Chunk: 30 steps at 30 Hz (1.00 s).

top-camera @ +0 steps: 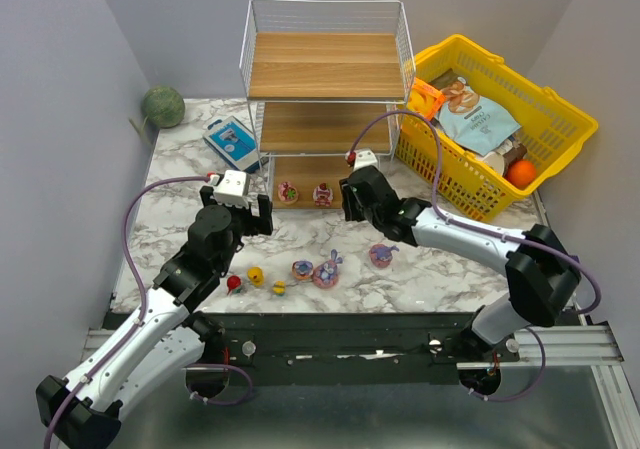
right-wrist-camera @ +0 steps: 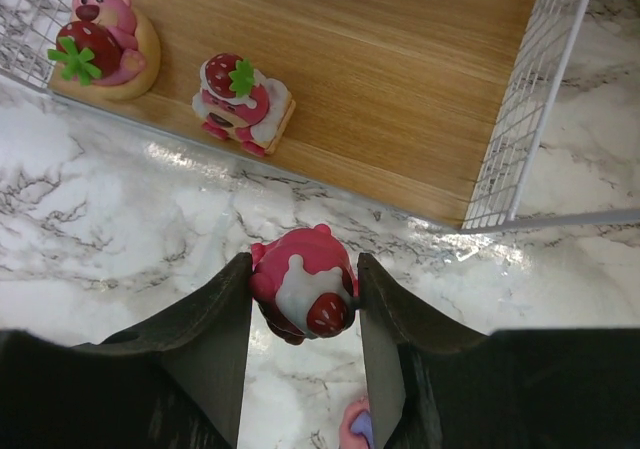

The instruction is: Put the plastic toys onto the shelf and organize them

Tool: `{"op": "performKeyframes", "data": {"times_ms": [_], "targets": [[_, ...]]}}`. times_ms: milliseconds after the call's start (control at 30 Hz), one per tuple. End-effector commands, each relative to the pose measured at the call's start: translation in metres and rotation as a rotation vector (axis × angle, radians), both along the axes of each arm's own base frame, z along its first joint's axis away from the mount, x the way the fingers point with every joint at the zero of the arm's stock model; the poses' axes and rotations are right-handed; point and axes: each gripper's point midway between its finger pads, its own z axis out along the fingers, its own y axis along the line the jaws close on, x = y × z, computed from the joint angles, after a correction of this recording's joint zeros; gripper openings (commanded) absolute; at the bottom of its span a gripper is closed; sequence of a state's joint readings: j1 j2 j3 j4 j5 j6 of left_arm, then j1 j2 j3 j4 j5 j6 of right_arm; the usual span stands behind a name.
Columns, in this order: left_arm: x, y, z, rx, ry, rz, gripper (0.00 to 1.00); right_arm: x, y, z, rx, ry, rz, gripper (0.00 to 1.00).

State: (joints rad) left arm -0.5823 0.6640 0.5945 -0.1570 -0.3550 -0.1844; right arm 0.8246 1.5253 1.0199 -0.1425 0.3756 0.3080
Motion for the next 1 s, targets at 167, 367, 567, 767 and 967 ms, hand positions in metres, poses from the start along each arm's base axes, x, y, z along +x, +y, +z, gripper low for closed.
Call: {"op": "performKeyframes", "data": {"times_ms": [167,367,567,767,967], "targets": [[0.002,0.003,0.007,-0.025,-0.031,0.018,0.96,0.020,0.012,-0.015,-0.048,-0.050,0.029,0.20],[0.005,0.000,0.005,-0.014,-0.020,0.010,0.96,0.027,0.019,-0.029,-0.059,-0.023,0.020,0.20],[0.005,-0.003,0.002,-0.014,-0.012,-0.005,0.96,0.029,0.013,-0.046,-0.082,0.004,-0.015,0.20],[0.005,-0.004,0.002,-0.019,-0.009,-0.009,0.96,0.025,0.007,-0.048,-0.070,0.003,-0.028,0.21],[0.006,-0.004,0.003,-0.025,-0.010,-0.006,0.96,0.014,0.005,-0.039,-0.025,-0.012,-0.002,0.21]]}}
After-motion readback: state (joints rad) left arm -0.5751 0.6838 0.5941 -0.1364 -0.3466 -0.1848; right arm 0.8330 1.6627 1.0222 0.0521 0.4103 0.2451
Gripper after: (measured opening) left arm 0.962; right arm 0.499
